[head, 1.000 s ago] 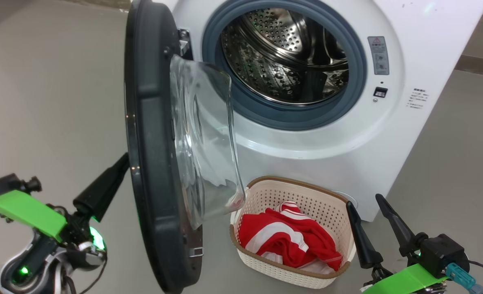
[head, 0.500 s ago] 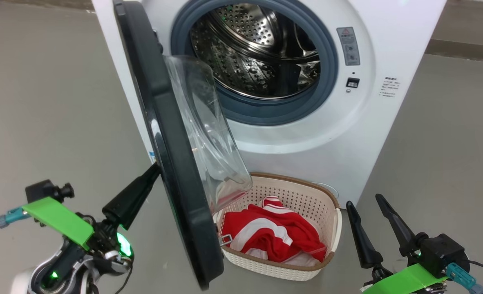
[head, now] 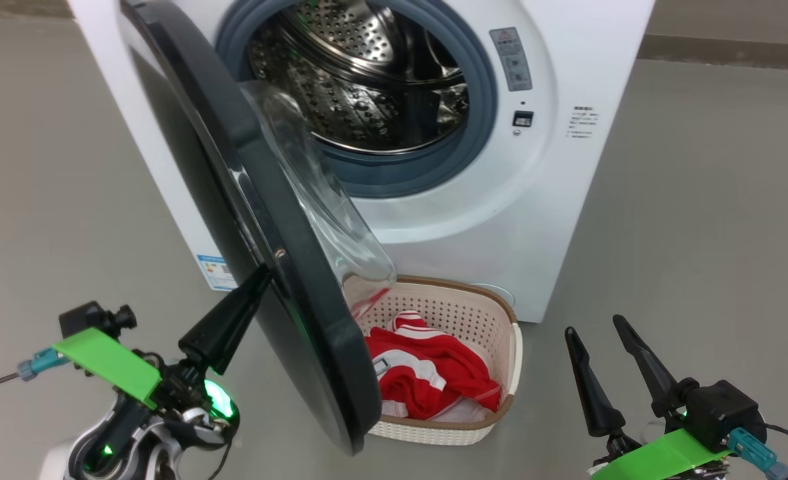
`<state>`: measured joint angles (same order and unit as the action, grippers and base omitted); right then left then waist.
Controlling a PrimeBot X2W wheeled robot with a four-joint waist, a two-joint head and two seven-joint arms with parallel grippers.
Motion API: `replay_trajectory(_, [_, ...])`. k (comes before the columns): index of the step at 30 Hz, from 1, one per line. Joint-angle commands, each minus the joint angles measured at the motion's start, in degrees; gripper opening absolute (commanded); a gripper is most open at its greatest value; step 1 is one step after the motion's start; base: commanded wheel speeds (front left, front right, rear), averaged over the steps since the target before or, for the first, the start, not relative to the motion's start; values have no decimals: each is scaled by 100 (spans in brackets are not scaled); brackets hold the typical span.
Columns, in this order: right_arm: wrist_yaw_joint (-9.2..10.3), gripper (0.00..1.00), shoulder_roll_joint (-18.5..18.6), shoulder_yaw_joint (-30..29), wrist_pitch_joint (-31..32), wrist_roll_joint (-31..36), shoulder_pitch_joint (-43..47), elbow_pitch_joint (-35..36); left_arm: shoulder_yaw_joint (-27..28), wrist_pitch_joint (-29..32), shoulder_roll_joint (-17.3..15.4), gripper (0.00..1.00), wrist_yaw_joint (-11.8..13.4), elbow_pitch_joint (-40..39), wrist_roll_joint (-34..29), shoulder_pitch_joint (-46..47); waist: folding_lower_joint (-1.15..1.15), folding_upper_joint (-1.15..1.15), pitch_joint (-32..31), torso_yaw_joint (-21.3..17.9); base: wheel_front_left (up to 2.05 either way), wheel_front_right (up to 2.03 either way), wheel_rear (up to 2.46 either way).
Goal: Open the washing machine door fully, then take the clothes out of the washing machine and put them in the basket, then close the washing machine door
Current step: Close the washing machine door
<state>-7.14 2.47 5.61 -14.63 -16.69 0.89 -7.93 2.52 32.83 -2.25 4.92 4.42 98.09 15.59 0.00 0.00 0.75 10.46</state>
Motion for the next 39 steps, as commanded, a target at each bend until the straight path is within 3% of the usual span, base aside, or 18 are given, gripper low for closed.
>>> replay_trajectory(1, [-35, 100, 41, 127, -37, -17, -241, 145, 99, -25, -63, 0, -91, -119, 45, 250, 0, 0, 80, -155, 0, 0, 0])
replay_trajectory(11, [-35, 100, 41, 122, -37, -8, -326, 151, -67, -148, -63, 0, -349, -9, 528, 483, 0, 0, 266, -523, 0, 0, 0])
replay_trajectory(39, [-35, 100, 41, 124, -37, 30, -570, 177, -542, -886, -63, 0, -757, 882, 748, 1650, 0, 0, 808, -1072, 0, 0, 0])
